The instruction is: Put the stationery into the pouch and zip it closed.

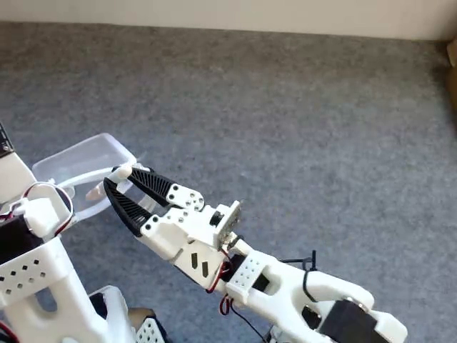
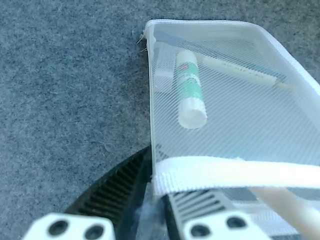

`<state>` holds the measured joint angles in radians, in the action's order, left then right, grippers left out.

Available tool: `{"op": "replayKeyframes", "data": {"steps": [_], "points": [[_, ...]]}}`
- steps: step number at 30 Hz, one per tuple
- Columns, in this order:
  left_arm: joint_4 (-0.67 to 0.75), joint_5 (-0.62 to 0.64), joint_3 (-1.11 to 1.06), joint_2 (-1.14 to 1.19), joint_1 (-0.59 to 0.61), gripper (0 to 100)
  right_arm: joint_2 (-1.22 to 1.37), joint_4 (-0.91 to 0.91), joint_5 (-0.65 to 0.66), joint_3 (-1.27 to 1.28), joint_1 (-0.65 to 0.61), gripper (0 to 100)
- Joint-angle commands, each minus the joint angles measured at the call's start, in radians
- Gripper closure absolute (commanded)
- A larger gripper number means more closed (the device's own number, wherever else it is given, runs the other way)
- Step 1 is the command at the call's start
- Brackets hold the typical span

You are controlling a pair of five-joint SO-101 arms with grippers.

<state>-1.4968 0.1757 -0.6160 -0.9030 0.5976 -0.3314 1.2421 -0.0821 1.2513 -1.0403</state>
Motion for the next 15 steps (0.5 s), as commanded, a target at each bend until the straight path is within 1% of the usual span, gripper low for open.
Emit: {"op": "replayKeyframes", "data": {"steps": [1,4,6,8,10,12,15], "points": [[0.02,-0.005,-0.002,0.012,0.008,99,0.004,0.039,0.012,-0.059,-0.012,98.8],[0.02,-0.005,-0.002,0.012,0.008,99,0.002,0.039,0.014,-0.059,-0.013,98.8],[0.02,-0.005,-0.002,0.012,0.008,99,0.002,0.039,0.049,-0.059,-0.013,98.1],[0.02,-0.005,-0.002,0.012,0.008,99,0.002,0.039,0.129,-0.051,-0.016,93.7],[0.02,-0.005,-0.002,0.012,0.008,99,0.002,0.039,0.173,-0.048,-0.033,87.3],[0.02,-0.005,-0.002,0.012,0.008,99,0.004,0.039,0.173,-0.024,-0.044,82.7],[0.02,-0.005,-0.002,0.012,0.008,99,0.004,0.042,0.173,-0.004,-0.05,82.3]]}}
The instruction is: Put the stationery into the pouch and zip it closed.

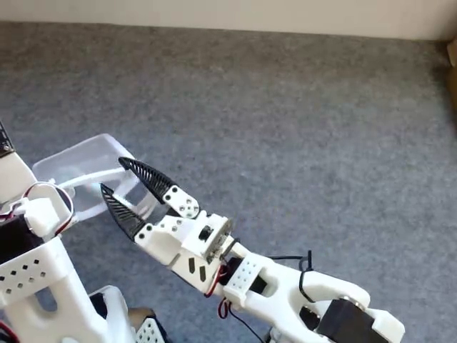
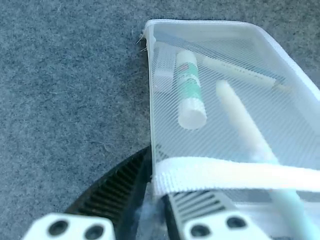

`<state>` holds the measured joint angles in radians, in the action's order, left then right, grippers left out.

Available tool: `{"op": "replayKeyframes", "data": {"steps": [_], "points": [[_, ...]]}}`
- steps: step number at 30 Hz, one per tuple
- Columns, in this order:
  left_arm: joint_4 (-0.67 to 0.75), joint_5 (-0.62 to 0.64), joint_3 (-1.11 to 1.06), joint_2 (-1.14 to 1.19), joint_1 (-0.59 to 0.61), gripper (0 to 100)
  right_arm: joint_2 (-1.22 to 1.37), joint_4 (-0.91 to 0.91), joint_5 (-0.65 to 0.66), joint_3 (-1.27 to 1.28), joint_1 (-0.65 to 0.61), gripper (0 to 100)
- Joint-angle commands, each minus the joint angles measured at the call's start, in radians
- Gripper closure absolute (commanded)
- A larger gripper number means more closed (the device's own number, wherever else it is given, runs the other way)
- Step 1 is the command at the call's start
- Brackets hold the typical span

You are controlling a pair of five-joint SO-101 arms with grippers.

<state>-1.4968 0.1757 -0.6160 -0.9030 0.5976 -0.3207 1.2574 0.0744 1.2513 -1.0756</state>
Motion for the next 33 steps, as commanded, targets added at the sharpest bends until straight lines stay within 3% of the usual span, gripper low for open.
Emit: {"op": "replayKeyframes", "data": {"steps": [1,10,22,33], "points": [[0.02,-0.005,-0.002,0.012,0.008,99,-0.008,0.028,0.017,-0.001,-0.012,82.3],[0.02,-0.005,-0.002,0.012,0.008,99,-0.013,0.03,0.017,0.005,0.004,82.3],[0.02,-0.005,-0.004,0.012,0.008,99,-0.216,0.015,0.015,0.128,0.07,86.5],[0.015,-0.005,-0.004,0.012,0.008,99,-0.503,-0.251,0.017,0.206,0.097,86.8]]}}
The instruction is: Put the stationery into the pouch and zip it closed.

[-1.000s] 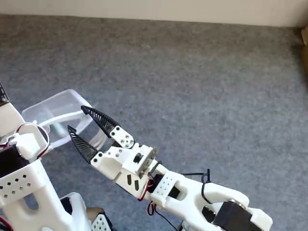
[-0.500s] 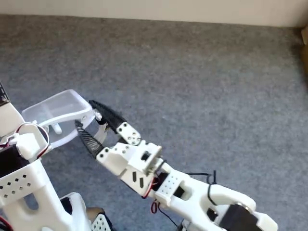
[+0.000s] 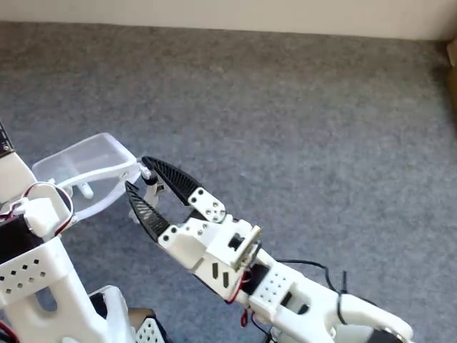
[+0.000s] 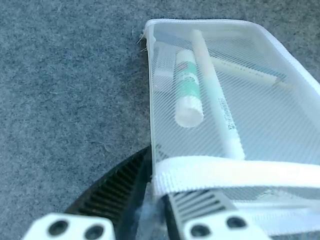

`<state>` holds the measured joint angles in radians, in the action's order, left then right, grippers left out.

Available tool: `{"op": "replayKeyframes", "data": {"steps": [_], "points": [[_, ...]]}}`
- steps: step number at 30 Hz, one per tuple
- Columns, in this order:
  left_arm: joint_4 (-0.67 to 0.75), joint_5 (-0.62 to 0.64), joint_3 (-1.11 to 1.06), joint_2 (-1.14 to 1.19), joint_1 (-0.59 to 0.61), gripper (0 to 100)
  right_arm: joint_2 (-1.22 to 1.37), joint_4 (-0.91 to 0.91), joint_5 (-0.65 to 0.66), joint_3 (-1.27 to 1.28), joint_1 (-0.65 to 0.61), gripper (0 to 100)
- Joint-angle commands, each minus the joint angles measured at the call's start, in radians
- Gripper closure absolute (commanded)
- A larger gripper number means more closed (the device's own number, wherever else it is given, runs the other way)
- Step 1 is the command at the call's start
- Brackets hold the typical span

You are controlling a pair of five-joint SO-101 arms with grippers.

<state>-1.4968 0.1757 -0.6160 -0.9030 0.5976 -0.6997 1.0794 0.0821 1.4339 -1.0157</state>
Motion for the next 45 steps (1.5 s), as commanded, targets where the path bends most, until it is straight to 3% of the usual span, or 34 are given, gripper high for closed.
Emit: {"op": "replayKeyframes", "data": {"steps": [1,12,24,29,45], "points": [[0.015,-0.005,-0.004,0.012,0.008,99,-0.165,-0.11,0.009,0.041,0.045,86.8],[0.025,-0.003,-0.019,0.012,0.008,99,-0.556,-0.578,0.009,0.119,0.163,86.8],[0.043,0.0,-0.031,0.012,0.008,99,-0.805,-0.957,0.009,0.222,0.191,86.7],[0.043,0.0,-0.03,0.012,0.008,99,-0.771,-1.052,0.009,0.211,0.14,86.4],[0.043,0.0,-0.03,0.012,0.008,99,-0.352,-1.049,0.009,-0.008,0.076,86.4]]}}
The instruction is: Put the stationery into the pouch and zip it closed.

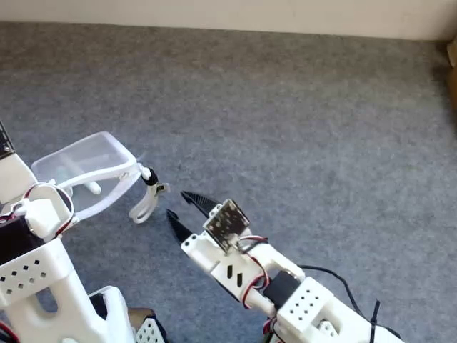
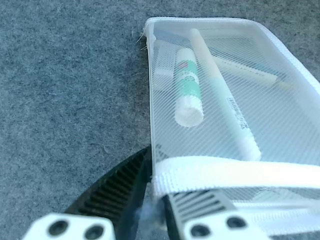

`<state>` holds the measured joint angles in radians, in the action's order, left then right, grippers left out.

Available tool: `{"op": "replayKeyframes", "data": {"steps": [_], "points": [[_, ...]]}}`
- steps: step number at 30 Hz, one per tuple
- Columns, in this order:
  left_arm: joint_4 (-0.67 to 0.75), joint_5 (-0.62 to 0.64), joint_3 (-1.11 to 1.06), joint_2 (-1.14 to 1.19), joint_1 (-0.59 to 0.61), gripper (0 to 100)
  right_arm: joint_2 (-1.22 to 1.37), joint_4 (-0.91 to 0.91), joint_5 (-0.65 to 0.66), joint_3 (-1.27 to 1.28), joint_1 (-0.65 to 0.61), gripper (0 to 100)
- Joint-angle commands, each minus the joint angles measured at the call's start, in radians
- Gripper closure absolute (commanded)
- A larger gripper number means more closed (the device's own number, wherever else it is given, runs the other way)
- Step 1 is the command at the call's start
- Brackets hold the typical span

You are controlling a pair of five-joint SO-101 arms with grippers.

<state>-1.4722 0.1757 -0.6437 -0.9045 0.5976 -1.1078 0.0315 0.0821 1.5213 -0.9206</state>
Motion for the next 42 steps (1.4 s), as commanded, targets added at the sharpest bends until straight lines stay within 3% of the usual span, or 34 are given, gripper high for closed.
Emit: {"op": "replayKeyframes", "data": {"steps": [1,6,11,26,42], "points": [[0.018,0.0,-0.002,0.013,0.008,99,0.073,-0.001,0.009,-0.11,-0.025,86.4],[0.018,0.0,-0.001,0.013,0.008,99,0.137,0.013,0.009,-0.177,-0.042,86.4],[0.018,0.0,-0.001,0.013,0.008,99,0.22,0.185,0.009,-0.193,-0.042,86.4],[0.017,0.0,-0.001,0.013,0.008,99,0.602,0.46,0.015,-0.298,-0.036,86.4],[0.017,0.0,-0.002,0.013,0.01,99,0.777,0.519,0.011,-0.397,0.064,86.4]]}}
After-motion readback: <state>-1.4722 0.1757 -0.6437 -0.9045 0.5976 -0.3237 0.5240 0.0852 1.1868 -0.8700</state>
